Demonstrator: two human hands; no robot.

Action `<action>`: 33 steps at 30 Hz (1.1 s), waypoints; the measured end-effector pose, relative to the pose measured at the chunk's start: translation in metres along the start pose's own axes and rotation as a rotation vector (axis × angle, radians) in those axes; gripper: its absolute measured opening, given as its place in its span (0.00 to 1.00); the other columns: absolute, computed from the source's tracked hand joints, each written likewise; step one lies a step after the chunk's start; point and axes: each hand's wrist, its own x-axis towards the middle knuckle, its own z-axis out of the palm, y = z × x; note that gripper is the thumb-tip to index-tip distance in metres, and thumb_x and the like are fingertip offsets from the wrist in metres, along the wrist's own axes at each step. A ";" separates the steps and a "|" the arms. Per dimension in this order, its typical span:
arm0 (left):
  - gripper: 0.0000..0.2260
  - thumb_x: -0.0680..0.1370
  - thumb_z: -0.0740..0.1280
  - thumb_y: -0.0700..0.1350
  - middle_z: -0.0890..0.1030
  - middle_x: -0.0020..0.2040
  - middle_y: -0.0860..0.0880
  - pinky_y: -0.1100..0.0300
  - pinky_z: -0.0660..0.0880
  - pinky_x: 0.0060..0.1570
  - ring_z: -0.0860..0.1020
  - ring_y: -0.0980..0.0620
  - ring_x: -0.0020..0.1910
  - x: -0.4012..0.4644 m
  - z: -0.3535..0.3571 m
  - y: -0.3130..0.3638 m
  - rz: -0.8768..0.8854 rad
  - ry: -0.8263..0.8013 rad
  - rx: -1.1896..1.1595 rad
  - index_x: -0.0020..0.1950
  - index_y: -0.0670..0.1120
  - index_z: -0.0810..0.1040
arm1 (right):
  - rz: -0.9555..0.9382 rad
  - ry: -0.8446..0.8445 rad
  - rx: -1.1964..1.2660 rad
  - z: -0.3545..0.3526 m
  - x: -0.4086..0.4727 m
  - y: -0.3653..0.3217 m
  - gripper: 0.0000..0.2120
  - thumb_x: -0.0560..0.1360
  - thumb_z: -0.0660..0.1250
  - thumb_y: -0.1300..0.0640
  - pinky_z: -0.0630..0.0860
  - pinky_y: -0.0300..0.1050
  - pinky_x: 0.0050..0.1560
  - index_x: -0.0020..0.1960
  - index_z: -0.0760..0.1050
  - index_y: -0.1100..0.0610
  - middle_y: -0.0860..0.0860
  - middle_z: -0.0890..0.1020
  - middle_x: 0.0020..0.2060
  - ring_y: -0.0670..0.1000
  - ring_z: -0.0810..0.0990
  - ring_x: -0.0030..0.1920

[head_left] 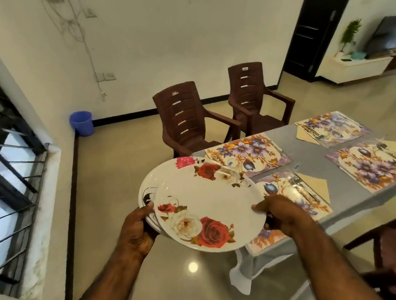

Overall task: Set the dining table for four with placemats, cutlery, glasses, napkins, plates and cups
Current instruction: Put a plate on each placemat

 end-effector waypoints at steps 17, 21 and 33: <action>0.09 0.78 0.70 0.36 0.88 0.50 0.39 0.38 0.84 0.46 0.87 0.38 0.46 0.147 0.257 -0.049 0.093 -0.028 0.276 0.58 0.39 0.83 | 0.126 0.360 0.620 -0.200 0.117 0.039 0.12 0.78 0.67 0.71 0.84 0.57 0.44 0.59 0.75 0.60 0.59 0.84 0.52 0.60 0.84 0.52; 0.07 0.78 0.70 0.34 0.88 0.46 0.41 0.46 0.85 0.36 0.87 0.41 0.41 0.162 0.277 -0.056 0.097 -0.008 0.294 0.55 0.39 0.83 | 0.159 0.412 0.680 -0.226 0.120 0.071 0.11 0.78 0.67 0.72 0.83 0.58 0.50 0.58 0.75 0.62 0.59 0.84 0.53 0.61 0.83 0.57; 0.08 0.78 0.70 0.36 0.88 0.46 0.39 0.47 0.84 0.34 0.88 0.40 0.42 0.199 0.304 -0.061 0.067 0.023 0.249 0.57 0.39 0.81 | 0.222 0.503 0.581 -0.226 0.135 0.124 0.16 0.77 0.70 0.71 0.85 0.59 0.43 0.62 0.76 0.60 0.60 0.83 0.52 0.63 0.84 0.52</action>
